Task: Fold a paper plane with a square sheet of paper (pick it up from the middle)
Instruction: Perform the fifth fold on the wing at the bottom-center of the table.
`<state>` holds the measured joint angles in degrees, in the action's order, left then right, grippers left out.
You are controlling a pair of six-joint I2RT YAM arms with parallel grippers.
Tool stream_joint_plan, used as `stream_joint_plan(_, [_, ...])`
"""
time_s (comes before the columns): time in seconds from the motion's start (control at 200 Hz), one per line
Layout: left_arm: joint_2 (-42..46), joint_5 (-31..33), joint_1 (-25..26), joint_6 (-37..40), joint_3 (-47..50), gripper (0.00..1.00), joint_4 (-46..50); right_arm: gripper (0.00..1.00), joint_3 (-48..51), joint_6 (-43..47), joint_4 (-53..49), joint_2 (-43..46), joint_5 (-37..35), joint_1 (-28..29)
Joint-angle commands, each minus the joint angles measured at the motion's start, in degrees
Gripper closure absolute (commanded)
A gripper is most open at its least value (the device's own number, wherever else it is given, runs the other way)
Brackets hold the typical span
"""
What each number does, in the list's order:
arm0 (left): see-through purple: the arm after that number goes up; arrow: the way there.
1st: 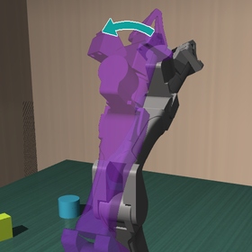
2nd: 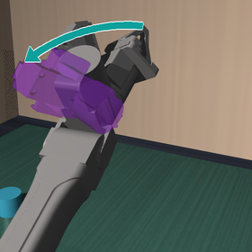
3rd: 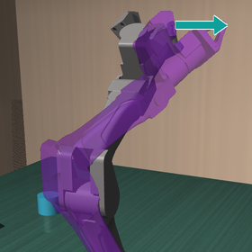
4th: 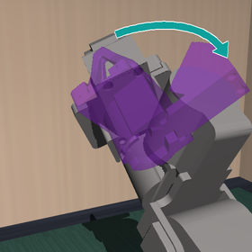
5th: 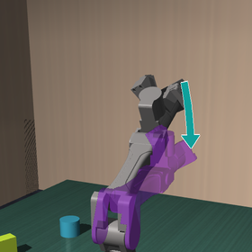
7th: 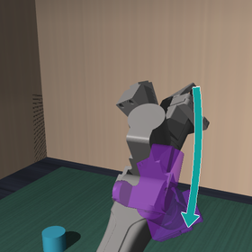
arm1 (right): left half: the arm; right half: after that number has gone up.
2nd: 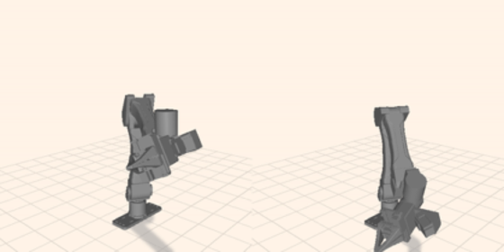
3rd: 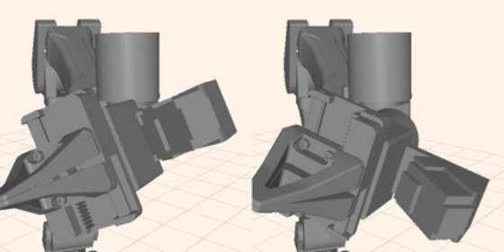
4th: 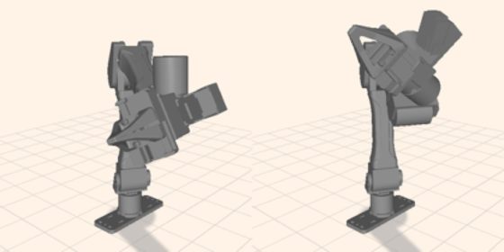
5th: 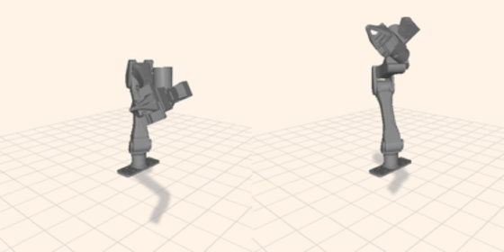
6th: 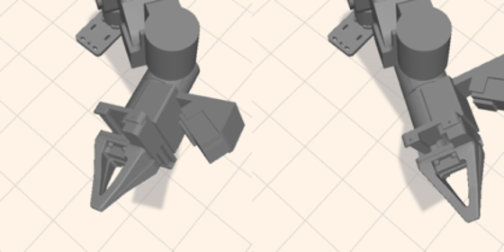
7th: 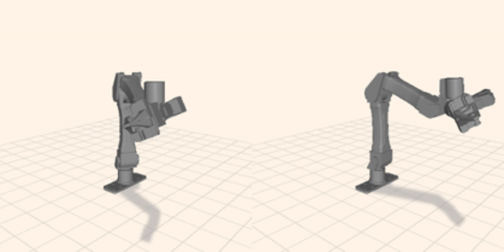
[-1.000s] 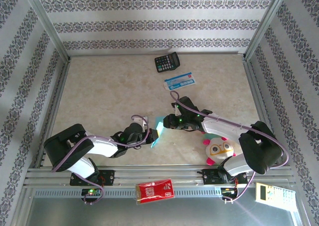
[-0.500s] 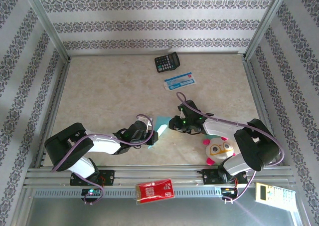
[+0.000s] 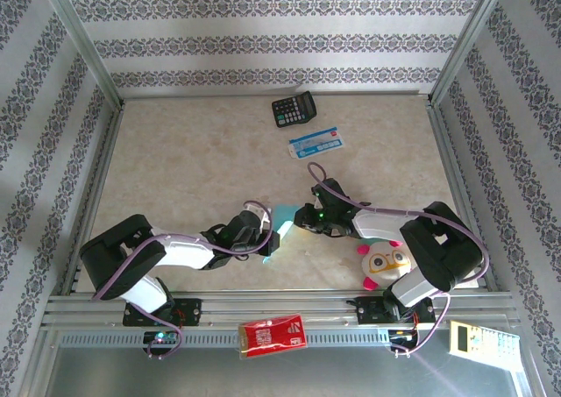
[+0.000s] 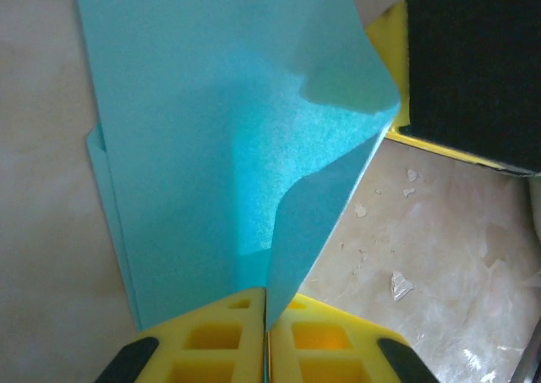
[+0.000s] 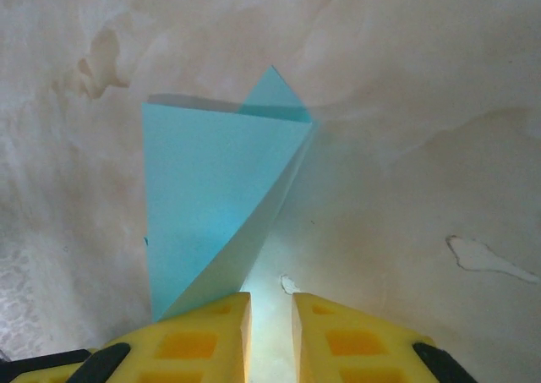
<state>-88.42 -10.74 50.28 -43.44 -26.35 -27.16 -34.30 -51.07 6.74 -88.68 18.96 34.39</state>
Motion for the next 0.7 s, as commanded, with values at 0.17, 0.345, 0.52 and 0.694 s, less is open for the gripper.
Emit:
stream_joint_plan(0.17, [-1.4, -1.0, 0.9, 5.3, -3.7, 0.83, 8.5, 0.82, 1.6, -1.8, 4.0, -0.2, 0.2, 1.0])
stream_joint_plan(0.345, [-2.1, -0.5, 1.0, 6.4, -4.9, 0.81, 10.9, 0.83, 1.5, -2.1, 4.7, 0.0, 0.8, 1.5])
stream_joint_plan(0.52, [-2.8, 0.1, 1.1, 6.7, -5.6, 0.79, 12.2, 0.84, 1.5, -2.3, 4.9, 0.4, 1.1, 1.8])
stream_joint_plan(0.694, [-2.1, -0.1, 1.1, 6.6, -5.9, 0.88, 12.6, 0.84, 1.8, -2.1, 4.6, 1.1, 1.0, 1.8])
